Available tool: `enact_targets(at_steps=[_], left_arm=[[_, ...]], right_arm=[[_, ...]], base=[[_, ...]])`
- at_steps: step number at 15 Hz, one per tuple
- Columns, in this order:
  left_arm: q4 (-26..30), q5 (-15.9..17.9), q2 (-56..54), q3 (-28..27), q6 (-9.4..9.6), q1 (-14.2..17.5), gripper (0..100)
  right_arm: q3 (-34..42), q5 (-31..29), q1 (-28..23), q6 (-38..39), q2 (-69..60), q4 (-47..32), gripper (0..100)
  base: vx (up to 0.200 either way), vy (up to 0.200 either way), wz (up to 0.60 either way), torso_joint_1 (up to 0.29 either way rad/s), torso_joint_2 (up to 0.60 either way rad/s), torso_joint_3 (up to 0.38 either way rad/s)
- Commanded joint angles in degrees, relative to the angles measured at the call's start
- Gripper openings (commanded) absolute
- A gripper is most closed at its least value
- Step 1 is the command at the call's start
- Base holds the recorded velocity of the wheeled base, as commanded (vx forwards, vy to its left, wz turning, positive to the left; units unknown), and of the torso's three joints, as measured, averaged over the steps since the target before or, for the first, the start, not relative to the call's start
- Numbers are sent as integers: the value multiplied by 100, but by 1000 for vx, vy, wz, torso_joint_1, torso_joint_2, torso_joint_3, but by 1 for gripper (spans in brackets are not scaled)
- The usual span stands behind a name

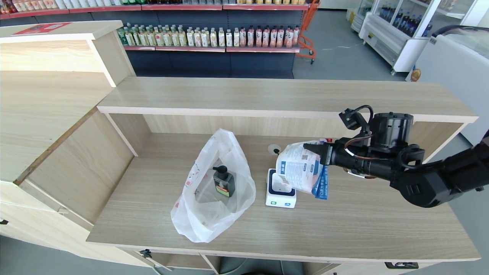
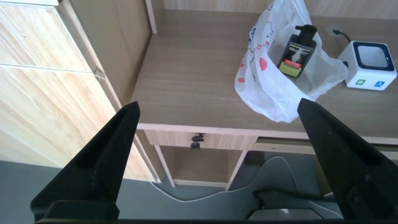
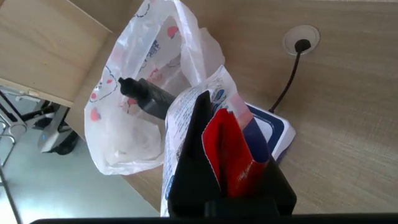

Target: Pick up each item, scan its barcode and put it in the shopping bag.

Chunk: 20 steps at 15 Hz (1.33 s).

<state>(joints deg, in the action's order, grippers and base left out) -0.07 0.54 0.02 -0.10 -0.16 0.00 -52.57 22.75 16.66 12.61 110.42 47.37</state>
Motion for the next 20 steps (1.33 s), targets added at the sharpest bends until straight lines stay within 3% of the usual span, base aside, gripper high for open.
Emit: enact_targets(at_steps=[1, 5, 14, 20], left_arm=[[-1, -1, -2, 1, -2, 0, 100], [-1, -1, -2, 1, -28, 0, 100], [-1, -1, -2, 1, 25, 0, 100], [-1, -1, -2, 1, -2, 0, 100]], right_arm=[[10, 2, 3, 14, -91, 0, 0], [53, 10, 21, 84, -161, 0, 0], [124, 37, 425, 989, -557, -580, 0], [115, 107, 997, 1587, -487, -896, 0]], base=[[0, 0, 0, 0, 0, 0], [0, 0, 0, 0, 0, 0], [0, 200, 0, 2, 5, 2], [0, 0, 0, 0, 0, 0]])
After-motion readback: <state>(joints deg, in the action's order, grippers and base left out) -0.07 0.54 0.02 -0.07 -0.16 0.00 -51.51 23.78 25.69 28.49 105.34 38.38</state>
